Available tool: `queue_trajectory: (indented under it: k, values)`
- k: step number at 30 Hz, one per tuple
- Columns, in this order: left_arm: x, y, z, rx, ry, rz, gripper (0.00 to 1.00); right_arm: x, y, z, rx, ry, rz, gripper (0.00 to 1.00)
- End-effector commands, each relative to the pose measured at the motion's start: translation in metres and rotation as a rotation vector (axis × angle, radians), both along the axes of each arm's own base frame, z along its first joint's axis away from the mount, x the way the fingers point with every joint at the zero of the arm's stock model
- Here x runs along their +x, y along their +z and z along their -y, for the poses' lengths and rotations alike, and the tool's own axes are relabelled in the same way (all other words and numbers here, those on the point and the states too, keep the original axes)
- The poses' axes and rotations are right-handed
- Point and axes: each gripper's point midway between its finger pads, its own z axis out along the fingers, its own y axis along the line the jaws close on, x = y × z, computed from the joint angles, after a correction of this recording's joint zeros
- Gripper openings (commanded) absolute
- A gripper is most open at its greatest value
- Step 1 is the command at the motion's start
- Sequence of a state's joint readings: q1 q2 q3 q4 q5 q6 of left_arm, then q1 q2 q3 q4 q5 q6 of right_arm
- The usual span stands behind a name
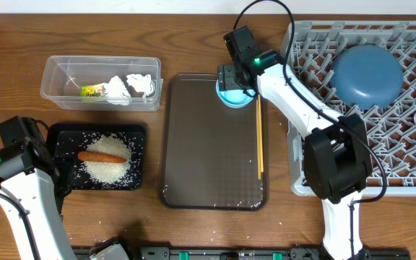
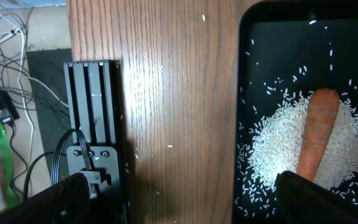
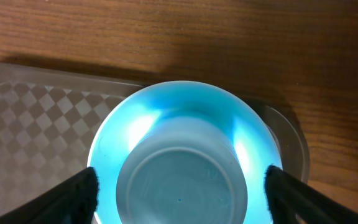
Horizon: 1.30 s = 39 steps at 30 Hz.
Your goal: Sort waste into correct bins and load items into the dishwasher rack
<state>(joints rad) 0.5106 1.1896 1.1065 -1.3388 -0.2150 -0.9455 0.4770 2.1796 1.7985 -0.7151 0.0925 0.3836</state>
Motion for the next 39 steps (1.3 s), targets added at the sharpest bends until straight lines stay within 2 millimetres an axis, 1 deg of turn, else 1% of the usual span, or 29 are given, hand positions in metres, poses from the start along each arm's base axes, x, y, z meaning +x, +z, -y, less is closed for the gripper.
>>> queue_trajectory:
  k: [1,3,11,17,19,22,24,26,28,30,32,34,36,37,39]
  values:
    - [-0.002,0.000,-0.001,0.000,0.005,-0.012,0.98,0.000,-0.010,-0.001,-0.015,-0.022,-0.009,0.76]
    - [-0.002,0.000,-0.001,0.000,0.005,-0.012,0.98,-0.001,-0.011,-0.002,-0.017,-0.021,-0.011,0.75]
    - [-0.002,0.000,-0.001,0.000,0.005,-0.012,0.98,-0.002,-0.013,-0.004,-0.019,-0.016,-0.014,0.75]
    - [-0.002,0.000,-0.001,0.000,0.005,-0.012,0.98,-0.006,-0.020,-0.001,-0.026,-0.023,-0.035,0.74]
    - [-0.002,0.000,-0.001,0.000,0.005,-0.012,0.98,-0.007,-0.020,-0.001,-0.026,-0.023,-0.035,0.67]
    - [-0.002,0.000,-0.001,0.000,0.005,-0.012,0.98,-0.006,-0.020,-0.002,-0.024,-0.023,-0.031,0.64]
    - [-0.002,0.000,-0.001,0.000,0.005,-0.012,0.98,-0.005,-0.019,-0.003,-0.021,-0.021,-0.025,0.57]
    - [-0.002,0.000,-0.001,0.000,0.005,-0.012,0.98,-0.004,-0.018,-0.003,-0.018,-0.022,-0.020,0.56]
    - [-0.002,0.000,-0.001,0.000,0.005,-0.012,0.98,-0.002,-0.010,-0.004,-0.010,-0.022,-0.006,0.56]
    - [-0.002,0.000,-0.001,0.000,0.005,-0.012,0.98,0.002,0.008,-0.005,0.006,-0.024,0.023,0.56]
    - [-0.002,0.000,-0.001,0.000,0.005,-0.012,0.98,0.005,0.036,-0.004,0.029,-0.028,0.068,0.56]
    - [-0.002,0.000,-0.001,0.000,0.005,-0.012,0.98,0.008,0.072,-0.001,0.055,-0.029,0.128,0.55]
    - [-0.002,0.000,-0.001,0.000,0.005,-0.012,0.98,0.008,0.112,0.007,0.079,-0.028,0.195,0.56]
    - [-0.002,0.000,-0.001,0.000,0.005,-0.012,0.98,0.007,0.130,0.012,0.089,-0.031,0.223,0.56]
    - [-0.002,0.000,-0.001,0.000,0.005,-0.012,0.98,0.003,0.171,0.028,0.111,-0.047,0.292,0.56]
